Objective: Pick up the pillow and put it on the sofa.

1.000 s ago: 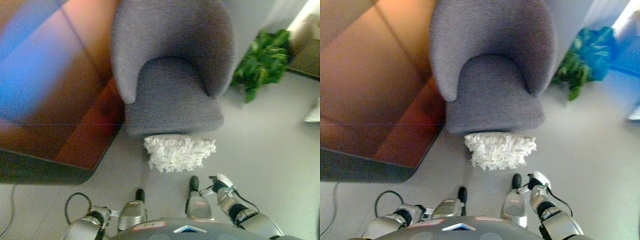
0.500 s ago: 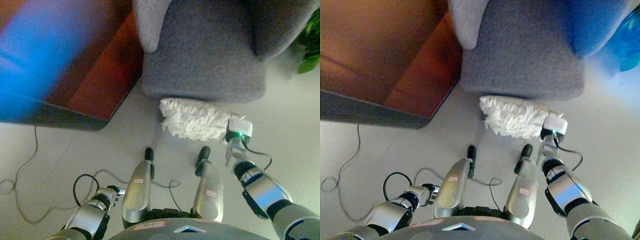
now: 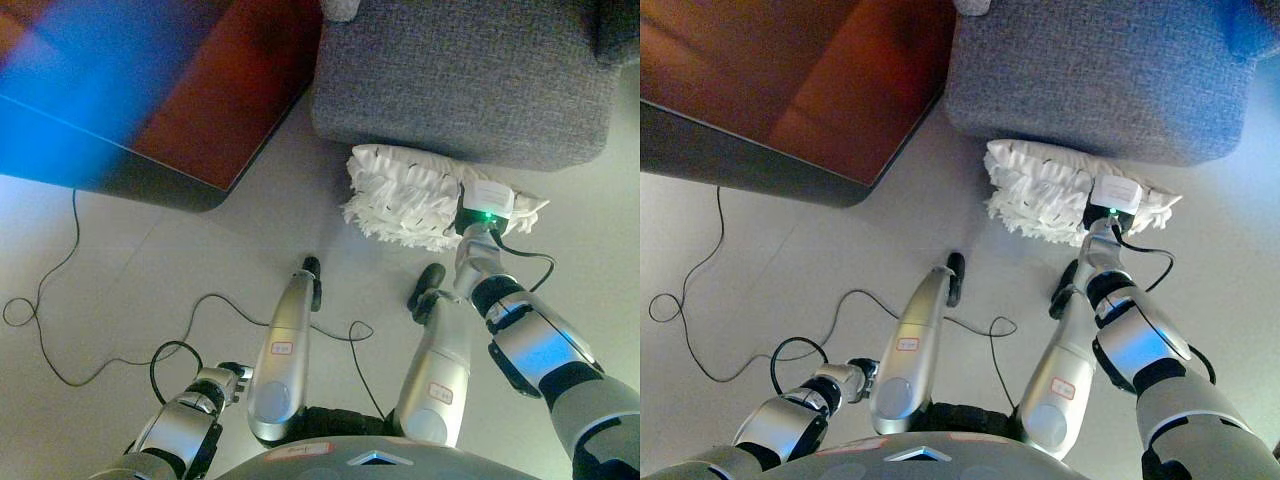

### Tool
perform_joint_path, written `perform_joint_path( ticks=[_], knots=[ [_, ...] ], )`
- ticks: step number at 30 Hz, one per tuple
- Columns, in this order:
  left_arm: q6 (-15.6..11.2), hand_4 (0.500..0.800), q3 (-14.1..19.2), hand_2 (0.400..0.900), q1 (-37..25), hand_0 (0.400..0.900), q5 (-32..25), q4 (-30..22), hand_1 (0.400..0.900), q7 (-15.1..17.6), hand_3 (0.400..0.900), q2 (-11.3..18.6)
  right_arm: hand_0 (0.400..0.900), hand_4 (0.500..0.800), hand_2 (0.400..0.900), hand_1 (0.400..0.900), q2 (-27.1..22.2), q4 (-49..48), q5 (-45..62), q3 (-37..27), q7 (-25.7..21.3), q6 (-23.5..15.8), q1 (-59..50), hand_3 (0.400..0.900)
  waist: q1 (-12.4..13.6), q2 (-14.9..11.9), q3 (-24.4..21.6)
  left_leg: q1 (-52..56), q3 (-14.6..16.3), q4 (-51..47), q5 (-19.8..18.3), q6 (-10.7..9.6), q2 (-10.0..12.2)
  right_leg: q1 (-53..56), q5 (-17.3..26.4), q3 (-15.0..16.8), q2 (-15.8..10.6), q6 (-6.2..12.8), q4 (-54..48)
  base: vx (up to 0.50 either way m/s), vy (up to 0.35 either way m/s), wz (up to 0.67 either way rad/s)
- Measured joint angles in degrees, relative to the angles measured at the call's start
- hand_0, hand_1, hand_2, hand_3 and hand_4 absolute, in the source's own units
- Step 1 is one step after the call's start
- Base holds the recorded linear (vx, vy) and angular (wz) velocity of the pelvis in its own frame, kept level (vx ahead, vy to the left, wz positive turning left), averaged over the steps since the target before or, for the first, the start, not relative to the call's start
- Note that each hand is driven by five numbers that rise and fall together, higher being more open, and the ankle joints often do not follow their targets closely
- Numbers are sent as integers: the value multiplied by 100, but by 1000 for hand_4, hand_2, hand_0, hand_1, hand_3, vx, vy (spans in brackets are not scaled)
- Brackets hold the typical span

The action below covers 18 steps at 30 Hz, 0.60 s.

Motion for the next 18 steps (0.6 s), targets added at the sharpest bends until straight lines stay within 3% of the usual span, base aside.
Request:
perform_joint_path(
  ticks=[8,18],
  knots=[
    [-4,800,-7,900,-7,900,-209,-39,900,1,900,12,900,800,900,900,-36,-1,528,4,-238,23,-305,900,-48,49,10,-664,-11,774,-193,10,4,-703,-126,302,36,32,699,-12,15,-1],
    [248,800,16,900,-15,900,-826,-228,900,27,900,205,900,800,900,900,-377,46,835,153,129,16,-1322,900,-60,176,-8,-2222,-87,2351,-469,-77,124,-2381,-494,901,241,8,2375,-64,24,3]
  ],
)
